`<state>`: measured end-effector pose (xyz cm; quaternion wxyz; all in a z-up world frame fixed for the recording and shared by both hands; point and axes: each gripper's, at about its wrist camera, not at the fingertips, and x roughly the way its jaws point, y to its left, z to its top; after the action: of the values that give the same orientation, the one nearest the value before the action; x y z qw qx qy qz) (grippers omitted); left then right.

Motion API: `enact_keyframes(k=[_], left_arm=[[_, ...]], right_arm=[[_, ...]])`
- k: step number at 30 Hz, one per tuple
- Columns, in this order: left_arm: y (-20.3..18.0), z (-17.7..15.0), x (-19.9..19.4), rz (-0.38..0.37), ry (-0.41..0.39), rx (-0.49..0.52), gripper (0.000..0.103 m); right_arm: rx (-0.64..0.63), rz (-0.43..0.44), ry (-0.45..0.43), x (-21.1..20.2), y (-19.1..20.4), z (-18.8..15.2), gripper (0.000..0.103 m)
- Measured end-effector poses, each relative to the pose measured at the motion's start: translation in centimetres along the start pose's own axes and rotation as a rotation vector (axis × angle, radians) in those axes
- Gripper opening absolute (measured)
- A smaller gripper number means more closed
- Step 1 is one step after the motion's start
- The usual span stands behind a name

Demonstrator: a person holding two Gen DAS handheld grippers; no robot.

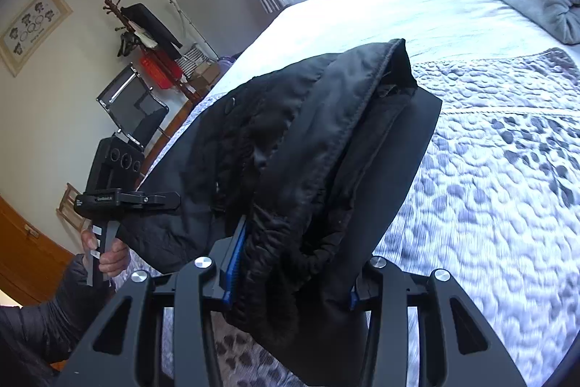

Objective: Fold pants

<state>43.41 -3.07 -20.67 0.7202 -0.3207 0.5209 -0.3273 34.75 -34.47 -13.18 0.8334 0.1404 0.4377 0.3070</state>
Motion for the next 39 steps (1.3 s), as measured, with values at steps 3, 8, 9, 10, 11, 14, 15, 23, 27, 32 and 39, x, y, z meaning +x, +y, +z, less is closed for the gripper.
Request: enact_keyframes(k=[3, 8, 9, 10, 11, 14, 15, 23, 27, 32, 39], left_arm=[[1.7, 1.1, 1.0, 0.009, 0.006, -0.022, 0.047], [4.6, 1.5, 2.9, 0.019, 0.030, -0.064, 0.048], [4.9, 1.5, 2.8, 0.012, 0.027, -0.063, 0.049], [5.1, 1.3, 2.7, 0.010, 0.025, -0.055, 0.050], [5.2, 1.1, 2.7, 0.011, 0.026, -0.047, 0.053], [5.6, 0.2, 3.0, 0.013, 0.026, -0.050, 0.069], [5.9, 0.0, 3.0, 0.025, 0.025, -0.047, 0.072], [6.8, -1.6, 2.7, 0.088, -0.025, -0.031, 0.090], [6.7, -3.3, 0.8, 0.152, -0.096, -0.032, 0.095], [5.7, -5.9, -2.1, 0.270, -0.187, -0.029, 0.099], [1.5, -9.6, -4.6, 0.479, -0.203, 0.033, 0.100]], right_arm=[[0.031, 0.009, 0.029, 2.2, -1.7, 0.7, 0.043], [0.114, 0.024, 0.078, 5.4, -5.1, 0.7, 0.043], [0.139, 0.040, 0.079, 5.6, -5.9, 0.4, 0.044], [0.158, 0.050, 0.076, 5.7, -6.4, 0.2, 0.046], [0.184, 0.059, 0.075, 5.8, -7.1, -0.1, 0.047], [0.227, 0.060, 0.078, 6.1, -8.3, -0.9, 0.056], [0.236, 0.063, 0.071, 6.1, -8.6, -1.2, 0.060], [0.341, 0.104, 0.026, 4.7, -11.8, -5.3, 0.078], [0.373, 0.106, -0.012, 2.6, -12.3, -7.6, 0.079], [0.366, 0.007, -0.039, -0.3, -10.8, -10.0, 0.082], [0.309, -0.223, -0.103, -3.5, -4.6, -12.4, 0.088]])
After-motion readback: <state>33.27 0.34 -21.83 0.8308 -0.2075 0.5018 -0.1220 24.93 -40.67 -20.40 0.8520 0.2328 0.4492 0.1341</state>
